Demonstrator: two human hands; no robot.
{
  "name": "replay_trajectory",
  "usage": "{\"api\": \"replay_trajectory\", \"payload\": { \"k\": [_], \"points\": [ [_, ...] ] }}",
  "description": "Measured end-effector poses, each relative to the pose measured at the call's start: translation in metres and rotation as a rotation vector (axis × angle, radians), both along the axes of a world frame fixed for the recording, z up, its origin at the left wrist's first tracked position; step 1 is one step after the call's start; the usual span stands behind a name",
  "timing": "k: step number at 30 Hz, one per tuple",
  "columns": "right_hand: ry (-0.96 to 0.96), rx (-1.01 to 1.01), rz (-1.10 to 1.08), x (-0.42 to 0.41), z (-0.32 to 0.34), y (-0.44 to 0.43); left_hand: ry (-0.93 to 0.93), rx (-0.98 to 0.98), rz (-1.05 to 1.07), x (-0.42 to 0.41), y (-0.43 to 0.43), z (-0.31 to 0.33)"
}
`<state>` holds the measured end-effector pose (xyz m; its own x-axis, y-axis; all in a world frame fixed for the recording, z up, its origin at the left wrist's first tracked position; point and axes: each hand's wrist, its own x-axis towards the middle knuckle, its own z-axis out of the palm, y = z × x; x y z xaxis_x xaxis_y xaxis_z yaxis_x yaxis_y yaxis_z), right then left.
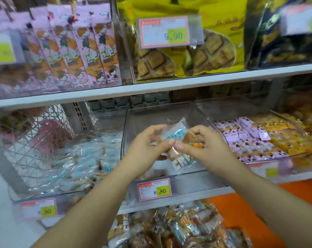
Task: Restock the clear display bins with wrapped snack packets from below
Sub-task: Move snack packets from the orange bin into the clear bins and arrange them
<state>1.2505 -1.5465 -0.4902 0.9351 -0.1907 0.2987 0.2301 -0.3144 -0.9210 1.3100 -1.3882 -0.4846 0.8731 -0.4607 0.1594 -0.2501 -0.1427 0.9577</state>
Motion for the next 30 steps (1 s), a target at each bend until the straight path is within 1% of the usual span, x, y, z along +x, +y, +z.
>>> {"api": "replay_trajectory", "payload": {
  "k": [2,4,7,8,9,12,13,14,16,20,22,24,26,28,30],
  "points": [
    [0.009,0.118,0.072,-0.002,0.003,0.003,0.12,-0.16,0.014,-0.002,0.001,0.005],
    [0.016,0.157,0.114,0.004,0.004,0.006,0.179,-0.301,0.065,-0.002,0.006,0.009],
    [0.096,0.181,0.175,0.024,-0.003,0.008,0.13,-0.45,0.157,0.004,0.02,0.013],
    [0.163,0.133,0.187,0.033,-0.008,0.007,0.103,-0.487,0.197,0.006,0.027,0.015],
    [0.25,0.017,0.201,0.041,-0.014,0.006,0.084,-0.523,0.235,0.008,0.034,0.016],
    [0.524,-0.621,0.316,0.066,-0.032,0.01,0.073,-0.578,0.309,0.016,0.054,0.016],
    [0.585,-0.786,0.357,0.073,-0.037,0.015,0.077,-0.569,0.319,0.018,0.058,0.014],
    [0.624,-0.902,0.385,0.079,-0.04,0.021,0.081,-0.558,0.325,0.019,0.062,0.012],
    [0.67,-1.018,0.403,0.086,-0.043,0.033,0.088,-0.547,0.336,0.02,0.068,0.008],
    [0.694,-1.045,0.343,0.091,-0.042,0.037,0.124,-0.553,0.333,0.02,0.081,0.004],
    [0.646,-1.017,0.322,0.089,-0.04,0.034,0.144,-0.551,0.344,0.02,0.083,0.002],
    [0.504,-1.009,0.231,0.084,-0.034,0.025,0.149,-0.543,0.356,0.018,0.082,0.001],
    [0.305,-0.97,0.05,0.072,-0.022,0.011,0.142,-0.526,0.351,0.016,0.079,0.002],
    [0.019,-0.861,-0.117,0.052,-0.011,-0.002,0.128,-0.501,0.336,0.014,0.076,0.005],
    [-0.209,-0.742,-0.176,0.023,-0.001,-0.012,0.107,-0.455,0.34,0.011,0.069,0.008]
  ]
}}
